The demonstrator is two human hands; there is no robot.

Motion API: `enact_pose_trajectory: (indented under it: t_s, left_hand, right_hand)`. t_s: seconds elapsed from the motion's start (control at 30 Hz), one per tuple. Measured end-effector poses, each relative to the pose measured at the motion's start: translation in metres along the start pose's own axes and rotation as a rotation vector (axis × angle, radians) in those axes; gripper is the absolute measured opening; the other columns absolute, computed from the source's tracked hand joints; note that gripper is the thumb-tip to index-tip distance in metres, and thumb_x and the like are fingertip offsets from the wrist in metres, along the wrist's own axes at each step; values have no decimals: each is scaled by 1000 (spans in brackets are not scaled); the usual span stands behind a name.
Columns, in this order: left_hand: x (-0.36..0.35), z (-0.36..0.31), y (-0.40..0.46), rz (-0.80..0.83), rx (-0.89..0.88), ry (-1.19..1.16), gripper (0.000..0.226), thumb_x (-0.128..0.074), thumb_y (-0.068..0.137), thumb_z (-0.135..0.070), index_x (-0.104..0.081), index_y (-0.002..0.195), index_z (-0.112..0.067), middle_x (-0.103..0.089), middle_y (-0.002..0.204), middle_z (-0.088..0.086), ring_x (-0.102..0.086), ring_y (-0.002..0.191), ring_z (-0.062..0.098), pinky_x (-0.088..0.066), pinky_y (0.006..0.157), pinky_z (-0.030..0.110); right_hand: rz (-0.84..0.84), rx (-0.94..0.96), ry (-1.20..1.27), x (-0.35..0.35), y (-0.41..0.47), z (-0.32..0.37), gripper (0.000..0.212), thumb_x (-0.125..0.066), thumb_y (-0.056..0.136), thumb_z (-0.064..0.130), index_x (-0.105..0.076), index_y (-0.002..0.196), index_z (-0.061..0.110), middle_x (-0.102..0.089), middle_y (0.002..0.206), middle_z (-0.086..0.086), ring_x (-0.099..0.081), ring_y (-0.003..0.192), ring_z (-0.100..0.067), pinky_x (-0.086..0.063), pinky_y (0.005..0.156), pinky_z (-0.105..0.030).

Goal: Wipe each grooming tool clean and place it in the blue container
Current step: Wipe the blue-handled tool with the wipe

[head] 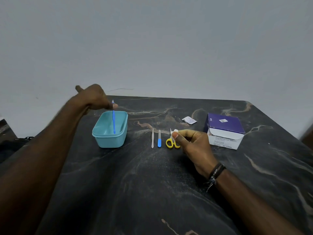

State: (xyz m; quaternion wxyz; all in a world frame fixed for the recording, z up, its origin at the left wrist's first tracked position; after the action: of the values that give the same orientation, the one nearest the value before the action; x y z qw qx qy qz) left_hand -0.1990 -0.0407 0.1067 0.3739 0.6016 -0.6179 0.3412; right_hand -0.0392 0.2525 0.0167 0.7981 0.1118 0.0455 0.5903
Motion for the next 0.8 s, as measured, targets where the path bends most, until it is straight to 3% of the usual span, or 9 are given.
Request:
enact_pose_trajectory:
  t_s: [0.07,0.17,0.27,0.33,0.4,0.5,0.6,0.7,0.8]
  left_hand:
    - [-17,-1,15,52,34,234,60,-79,61,-62,-50,61,-10,-66,100,25,-40,127,47,0,111,65]
    - [-49,-3,23,142,49,416,56,-74,67,-63,-48,76,-14,-57,126,22,-15,139,53,-1,108,72]
    - [-69,-16,10,196,17,524,49,-73,79,-45,-56,108,-8,-25,156,19,13,139,57,0,106,77]
    - [-75,-19,3,192,8,537,45,-69,85,-25,-53,122,-5,-3,163,13,28,135,56,-1,103,78]
    - [-79,-18,1,179,4,541,44,-59,84,-8,-50,127,-6,5,163,12,32,134,54,-1,103,79]
    - [-81,-18,0,129,-25,565,54,-50,87,-6,-39,140,-10,9,162,12,32,134,54,-4,106,77]
    - [-82,-16,0,109,-24,563,47,-49,89,-10,-44,136,-11,8,163,13,32,135,53,-1,106,77]
    - [-77,-14,-3,95,6,543,32,-56,86,-15,-57,118,-11,2,162,15,29,136,54,-1,106,77]
    - [-60,-28,-15,-64,-26,588,20,-64,81,-25,-66,99,-16,-9,160,20,24,138,54,-4,107,76]
  right_hand:
    - [5,15,-18,-1,0,0,17,-71,87,20,-74,80,4,-67,61,7,-50,53,1,-42,55,-12]
    - [14,16,-36,-2,0,-2,17,-71,87,21,-75,80,5,-70,67,3,-54,59,0,-45,60,-12]
    - [23,16,-41,-2,1,-4,18,-71,87,22,-75,80,6,-70,68,2,-54,60,-1,-45,61,-14]
    - [32,18,-33,-3,2,-5,19,-71,87,22,-75,79,5,-70,68,1,-54,60,-1,-45,61,-14]
    - [37,17,-31,-4,2,-6,20,-70,88,21,-75,80,4,-70,70,-1,-54,60,-1,-44,62,-14]
    - [50,21,-34,-6,3,-8,21,-70,88,20,-74,78,1,-69,69,-3,-53,58,-1,-43,60,-13]
    - [50,25,-22,-6,2,-7,22,-69,88,19,-74,78,0,-68,66,0,-53,57,1,-43,59,-11]
    - [36,27,-17,-5,3,-7,21,-70,88,18,-74,79,0,-68,65,2,-53,57,1,-43,59,-12]
    - [38,28,-22,-5,3,-7,22,-70,88,20,-74,78,2,-69,66,0,-53,58,-2,-43,60,-15]
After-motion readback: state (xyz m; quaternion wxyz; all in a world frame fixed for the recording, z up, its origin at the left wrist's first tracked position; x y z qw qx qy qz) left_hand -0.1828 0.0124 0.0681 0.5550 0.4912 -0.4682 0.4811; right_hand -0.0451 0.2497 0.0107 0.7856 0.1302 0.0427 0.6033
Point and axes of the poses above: each hand's wrist, its own y-axis towards the middle knuckle, its own x-axis out of the back of the hand, z = x × y, the point moved 8 cm from there along y, towards the middle knuckle
